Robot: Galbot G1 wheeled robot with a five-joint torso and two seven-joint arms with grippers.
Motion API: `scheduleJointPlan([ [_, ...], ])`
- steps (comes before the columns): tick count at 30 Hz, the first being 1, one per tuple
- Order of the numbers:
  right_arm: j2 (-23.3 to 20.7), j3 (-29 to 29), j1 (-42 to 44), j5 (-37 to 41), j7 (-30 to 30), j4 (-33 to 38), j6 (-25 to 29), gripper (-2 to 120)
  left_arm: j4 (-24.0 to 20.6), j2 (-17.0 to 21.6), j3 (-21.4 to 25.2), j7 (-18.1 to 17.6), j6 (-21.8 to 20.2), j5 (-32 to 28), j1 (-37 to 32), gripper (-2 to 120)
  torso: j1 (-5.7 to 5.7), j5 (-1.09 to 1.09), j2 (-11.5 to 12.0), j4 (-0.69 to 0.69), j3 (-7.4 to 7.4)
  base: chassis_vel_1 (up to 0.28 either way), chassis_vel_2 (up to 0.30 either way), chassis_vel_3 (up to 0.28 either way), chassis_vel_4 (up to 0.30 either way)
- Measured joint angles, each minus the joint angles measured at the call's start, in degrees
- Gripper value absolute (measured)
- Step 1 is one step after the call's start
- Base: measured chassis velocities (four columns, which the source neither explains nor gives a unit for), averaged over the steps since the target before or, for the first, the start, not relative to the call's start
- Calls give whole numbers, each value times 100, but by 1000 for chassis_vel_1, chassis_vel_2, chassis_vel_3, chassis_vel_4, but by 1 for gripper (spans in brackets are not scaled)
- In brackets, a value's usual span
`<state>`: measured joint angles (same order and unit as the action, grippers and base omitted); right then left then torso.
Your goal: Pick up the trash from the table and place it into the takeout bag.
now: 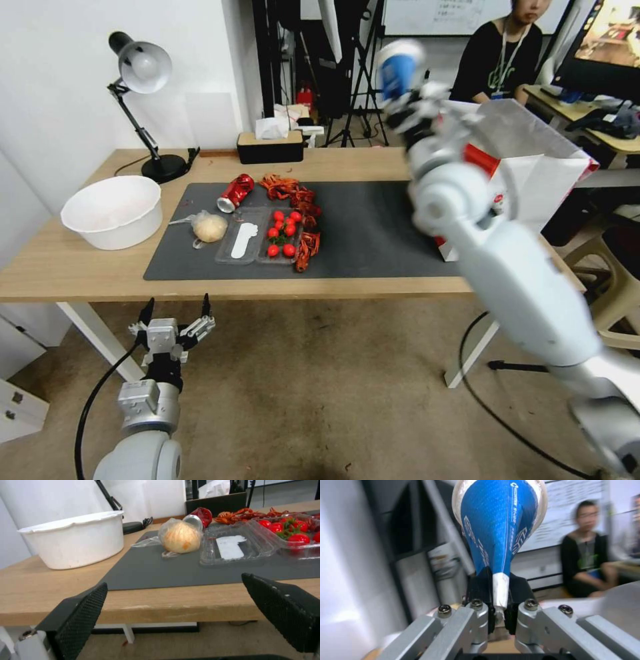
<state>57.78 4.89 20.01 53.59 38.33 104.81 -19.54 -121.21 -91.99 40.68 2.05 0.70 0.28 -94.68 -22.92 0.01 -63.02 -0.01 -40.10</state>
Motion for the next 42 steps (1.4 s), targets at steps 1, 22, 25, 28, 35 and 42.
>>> scheduleJointPlan([
  [1, -96, 149, 6, 19, 31, -39, -42, 3, 0, 0, -15, 1, 0, 11, 0, 100, 0, 1, 0, 0, 0, 0, 0, 0, 0],
  [22, -450, 903, 593, 244, 409, -341, -867, 22, 53, -1, -119, 19, -10, 96, 27, 100, 0, -2, 0, 2, 0, 0, 0, 0, 0],
  [25, -449, 903, 592, 245, 409, -341, -869, 33, 64, -1, -119, 19, -10, 97, 34, 100, 0, -2, 0, 1, 0, 0, 0, 0, 0],
  [28, -450, 908, 593, 245, 409, -341, -870, 39, 68, -1, -122, 20, -9, 97, 37, 100, 0, -2, 0, 1, 0, 0, 0, 0, 0],
  [35, -493, 1028, 576, 243, 302, -312, -771, 67, 72, -1, -125, 22, -9, 104, 40, 100, 0, -1, 0, 1, 0, 0, 0, 0, 0],
  [42, -694, 1138, 594, 481, -1065, 40, 552, 93, 68, 0, -125, 24, -8, 107, 35, 100, 0, -2, 0, 1, 0, 0, 0, 0, 0],
])
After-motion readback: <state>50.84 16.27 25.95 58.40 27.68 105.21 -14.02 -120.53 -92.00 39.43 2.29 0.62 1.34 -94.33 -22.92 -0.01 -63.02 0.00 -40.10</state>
